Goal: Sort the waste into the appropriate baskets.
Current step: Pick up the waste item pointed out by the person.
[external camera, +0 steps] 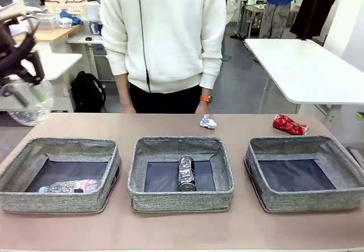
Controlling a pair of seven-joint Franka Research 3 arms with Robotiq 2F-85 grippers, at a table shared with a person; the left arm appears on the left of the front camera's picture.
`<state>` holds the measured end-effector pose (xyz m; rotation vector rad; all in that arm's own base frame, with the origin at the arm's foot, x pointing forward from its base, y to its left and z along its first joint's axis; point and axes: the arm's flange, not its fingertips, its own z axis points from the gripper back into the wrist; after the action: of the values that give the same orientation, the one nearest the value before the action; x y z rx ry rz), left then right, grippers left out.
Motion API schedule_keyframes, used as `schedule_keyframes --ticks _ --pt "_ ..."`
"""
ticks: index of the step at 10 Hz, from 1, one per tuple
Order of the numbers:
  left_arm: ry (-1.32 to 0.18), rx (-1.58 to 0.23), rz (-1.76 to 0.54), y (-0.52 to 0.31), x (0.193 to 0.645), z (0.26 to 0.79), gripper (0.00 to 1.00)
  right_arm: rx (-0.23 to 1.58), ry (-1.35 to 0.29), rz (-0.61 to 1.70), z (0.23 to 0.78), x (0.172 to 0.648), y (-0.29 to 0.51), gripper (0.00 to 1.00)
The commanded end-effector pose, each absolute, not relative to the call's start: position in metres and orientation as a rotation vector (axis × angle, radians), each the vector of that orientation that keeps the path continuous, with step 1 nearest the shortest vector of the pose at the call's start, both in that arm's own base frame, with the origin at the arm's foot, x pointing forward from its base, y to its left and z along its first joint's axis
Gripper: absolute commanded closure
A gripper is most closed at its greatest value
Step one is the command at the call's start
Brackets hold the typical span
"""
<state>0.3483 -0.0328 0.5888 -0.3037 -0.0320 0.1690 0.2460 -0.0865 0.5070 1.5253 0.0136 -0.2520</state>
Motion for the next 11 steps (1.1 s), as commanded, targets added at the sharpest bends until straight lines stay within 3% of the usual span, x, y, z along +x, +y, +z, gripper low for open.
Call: schedule_keyframes --ticks 1,4,7,11 --pt "0.04 -0.363 0.3 -0.033 0.354 0.597 0.63 1.528 0.012 -0.237 0.508 0.244 -0.087 0.0" --pt "-0.009 -0.315 0.203 -0.03 0.352 0.585 0.63 1.528 0.012 -0.237 0.508 0.244 -0.087 0.0" --pt "-0.169 -0.396 0.062 -0.159 0.33 0.674 0.63 1.528 0.012 -0.237 0.508 0.244 -0.087 0.0" --pt "-0.126 -0.375 -0.06 -0.329 0.325 0.737 0.63 1.528 0.012 -0.237 0.508 0.244 -0.087 0.0"
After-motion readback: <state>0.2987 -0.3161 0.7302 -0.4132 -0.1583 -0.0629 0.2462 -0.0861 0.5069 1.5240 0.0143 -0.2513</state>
